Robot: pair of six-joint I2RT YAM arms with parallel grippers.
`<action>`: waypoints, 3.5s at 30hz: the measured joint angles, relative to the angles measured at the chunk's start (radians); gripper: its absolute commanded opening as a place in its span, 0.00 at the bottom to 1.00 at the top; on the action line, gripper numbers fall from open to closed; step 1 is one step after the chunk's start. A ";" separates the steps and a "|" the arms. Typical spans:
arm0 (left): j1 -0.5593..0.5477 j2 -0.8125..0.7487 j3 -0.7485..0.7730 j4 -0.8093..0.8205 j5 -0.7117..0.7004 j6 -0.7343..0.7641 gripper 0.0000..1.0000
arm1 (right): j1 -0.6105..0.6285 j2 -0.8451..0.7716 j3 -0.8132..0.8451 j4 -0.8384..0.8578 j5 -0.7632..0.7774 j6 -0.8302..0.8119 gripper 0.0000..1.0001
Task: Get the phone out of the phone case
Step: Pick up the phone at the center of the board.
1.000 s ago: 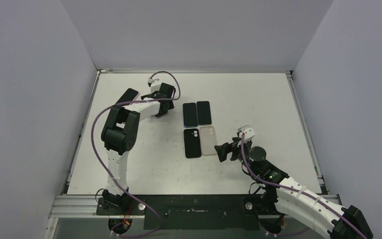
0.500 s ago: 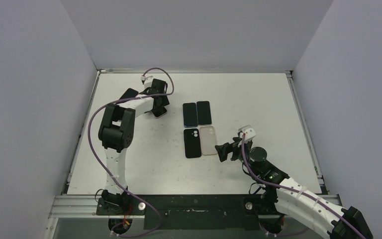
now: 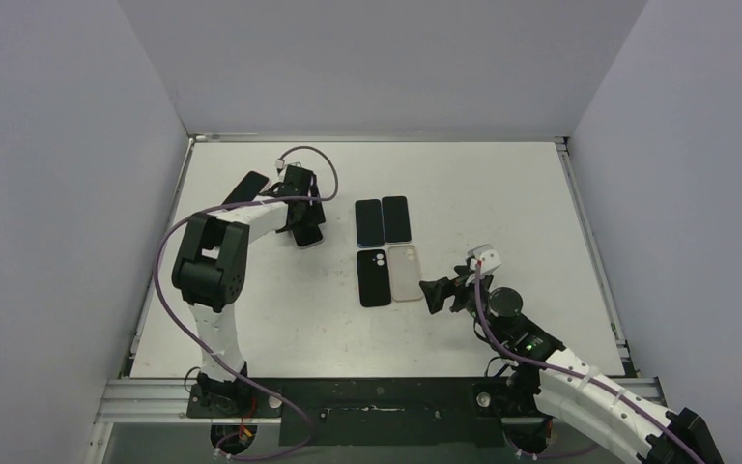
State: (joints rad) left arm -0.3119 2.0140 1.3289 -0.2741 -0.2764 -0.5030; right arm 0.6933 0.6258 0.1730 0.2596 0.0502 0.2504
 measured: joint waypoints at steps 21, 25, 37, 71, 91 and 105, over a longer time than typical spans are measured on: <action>-0.194 -0.245 -0.268 -0.171 0.062 -0.032 0.80 | -0.007 -0.022 -0.024 0.013 -0.016 0.019 1.00; -0.190 -0.211 -0.221 -0.222 0.068 -0.033 0.81 | -0.007 -0.035 -0.025 0.014 -0.028 0.027 1.00; -0.183 -0.158 -0.148 -0.308 0.086 -0.042 0.33 | -0.008 -0.118 -0.027 0.001 -0.062 0.033 1.00; -0.184 -0.833 -0.724 0.166 0.340 -0.296 0.16 | 0.305 0.655 0.205 0.372 -0.136 0.316 0.97; -0.185 -0.877 -0.826 0.333 0.423 -0.462 0.16 | 0.395 1.025 0.359 0.685 0.066 0.421 0.52; -0.187 -0.941 -0.845 0.385 0.470 -0.450 0.77 | 0.333 0.959 0.314 0.694 0.021 0.412 0.00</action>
State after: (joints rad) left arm -0.4988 1.0725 0.4839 0.1104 0.1936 -0.9531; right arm 1.0264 1.5852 0.4870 0.9535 0.0711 0.6628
